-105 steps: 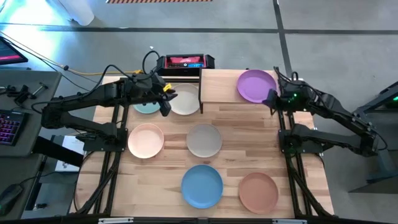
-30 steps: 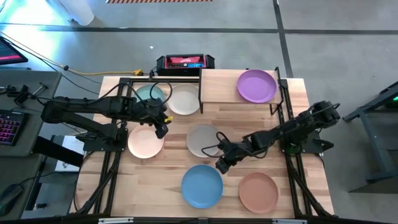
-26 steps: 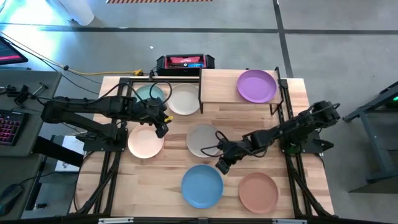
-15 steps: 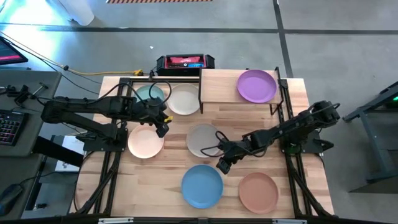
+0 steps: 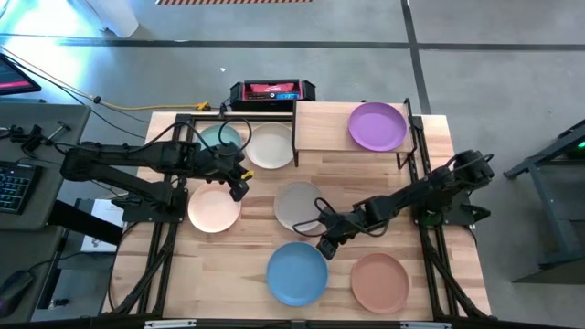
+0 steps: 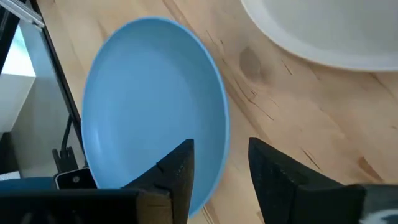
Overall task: Place and stack plates onto a shelf
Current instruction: Stack the blue plate on top of the purple plate on the shelf
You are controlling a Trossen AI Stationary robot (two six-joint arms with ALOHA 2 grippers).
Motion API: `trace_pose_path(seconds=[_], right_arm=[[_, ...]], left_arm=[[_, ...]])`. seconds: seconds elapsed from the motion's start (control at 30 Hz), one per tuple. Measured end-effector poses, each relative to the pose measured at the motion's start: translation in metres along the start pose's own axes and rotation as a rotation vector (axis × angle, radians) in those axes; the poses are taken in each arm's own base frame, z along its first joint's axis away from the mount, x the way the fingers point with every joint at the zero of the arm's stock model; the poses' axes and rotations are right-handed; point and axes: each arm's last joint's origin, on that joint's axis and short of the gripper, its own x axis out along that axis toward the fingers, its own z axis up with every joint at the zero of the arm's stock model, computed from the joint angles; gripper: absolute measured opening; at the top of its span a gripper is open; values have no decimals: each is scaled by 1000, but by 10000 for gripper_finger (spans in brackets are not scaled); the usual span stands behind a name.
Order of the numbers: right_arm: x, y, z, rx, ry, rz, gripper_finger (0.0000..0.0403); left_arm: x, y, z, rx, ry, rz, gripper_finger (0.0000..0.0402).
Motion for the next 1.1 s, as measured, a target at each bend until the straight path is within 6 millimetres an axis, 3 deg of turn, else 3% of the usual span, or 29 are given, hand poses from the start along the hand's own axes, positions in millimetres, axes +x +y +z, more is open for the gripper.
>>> trace_pose_path(seconds=[0.3, 0.73, 1.1], right_arm=[[19, -3, -11, -5, 39, -31, 126], [24, -4, -11, 12, 40, -24, 126], [48, 4, -14, 11, 99, -62, 126]], left_arm=[[0, 0, 0, -14, 0, 1, 78], [0, 0, 0, -14, -2, 3, 78], [0, 0, 0, -13, -1, 3, 78]])
